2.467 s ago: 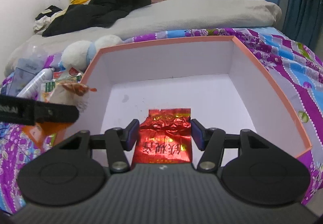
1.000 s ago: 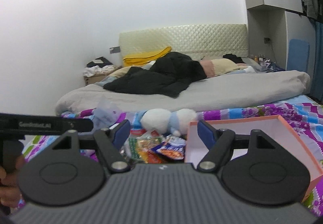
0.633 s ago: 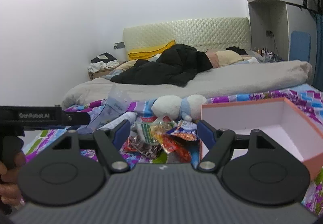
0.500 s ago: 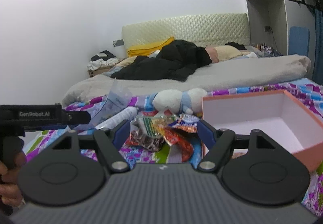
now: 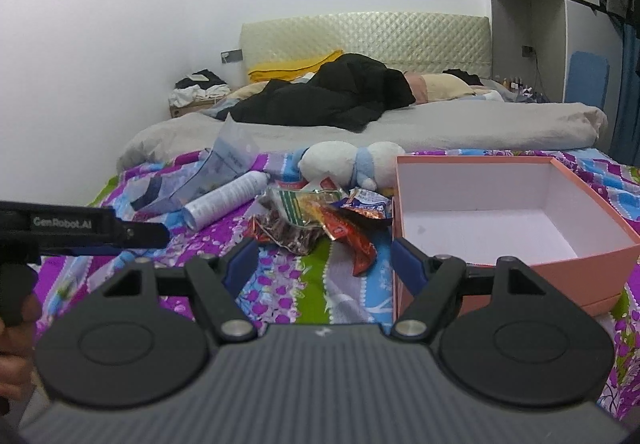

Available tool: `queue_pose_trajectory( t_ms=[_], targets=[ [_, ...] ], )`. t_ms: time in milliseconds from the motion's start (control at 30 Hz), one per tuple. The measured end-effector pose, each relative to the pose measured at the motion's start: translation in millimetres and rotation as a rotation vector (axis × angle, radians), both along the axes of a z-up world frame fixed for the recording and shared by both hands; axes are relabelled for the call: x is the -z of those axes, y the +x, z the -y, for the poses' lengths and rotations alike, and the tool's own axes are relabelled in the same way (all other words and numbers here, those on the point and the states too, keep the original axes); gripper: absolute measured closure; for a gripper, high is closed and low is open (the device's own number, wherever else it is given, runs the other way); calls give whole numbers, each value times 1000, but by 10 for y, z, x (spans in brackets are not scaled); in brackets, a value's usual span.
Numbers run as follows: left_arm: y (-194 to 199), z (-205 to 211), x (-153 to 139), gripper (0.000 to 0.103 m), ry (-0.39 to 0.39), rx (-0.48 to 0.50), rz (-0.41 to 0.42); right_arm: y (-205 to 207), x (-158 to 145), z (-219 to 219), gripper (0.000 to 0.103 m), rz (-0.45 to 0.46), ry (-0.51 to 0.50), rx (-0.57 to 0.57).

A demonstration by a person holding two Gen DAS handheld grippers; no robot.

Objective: Organize snacks
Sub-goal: 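Withdraw both tools from the box back toward the snack pile, then grasp a brown snack bag with the left tool while the right tool grasps packets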

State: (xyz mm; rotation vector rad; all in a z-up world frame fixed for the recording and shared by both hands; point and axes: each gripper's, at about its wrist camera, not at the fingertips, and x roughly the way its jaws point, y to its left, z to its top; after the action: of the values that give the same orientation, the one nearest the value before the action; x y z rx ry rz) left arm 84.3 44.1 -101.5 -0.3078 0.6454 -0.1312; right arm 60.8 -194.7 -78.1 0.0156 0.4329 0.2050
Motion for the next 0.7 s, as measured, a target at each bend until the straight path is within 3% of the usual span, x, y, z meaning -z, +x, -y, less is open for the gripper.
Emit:
queue_pose_trajectory(
  t_ms=[267, 700],
  targets=[
    [114, -64, 186, 20, 9, -1, -46, 28, 136, -76, 28, -19, -5, -1],
    [751, -246, 540, 20, 2, -51, -84, 464, 382, -278, 33, -5, -92, -72]
  ],
)
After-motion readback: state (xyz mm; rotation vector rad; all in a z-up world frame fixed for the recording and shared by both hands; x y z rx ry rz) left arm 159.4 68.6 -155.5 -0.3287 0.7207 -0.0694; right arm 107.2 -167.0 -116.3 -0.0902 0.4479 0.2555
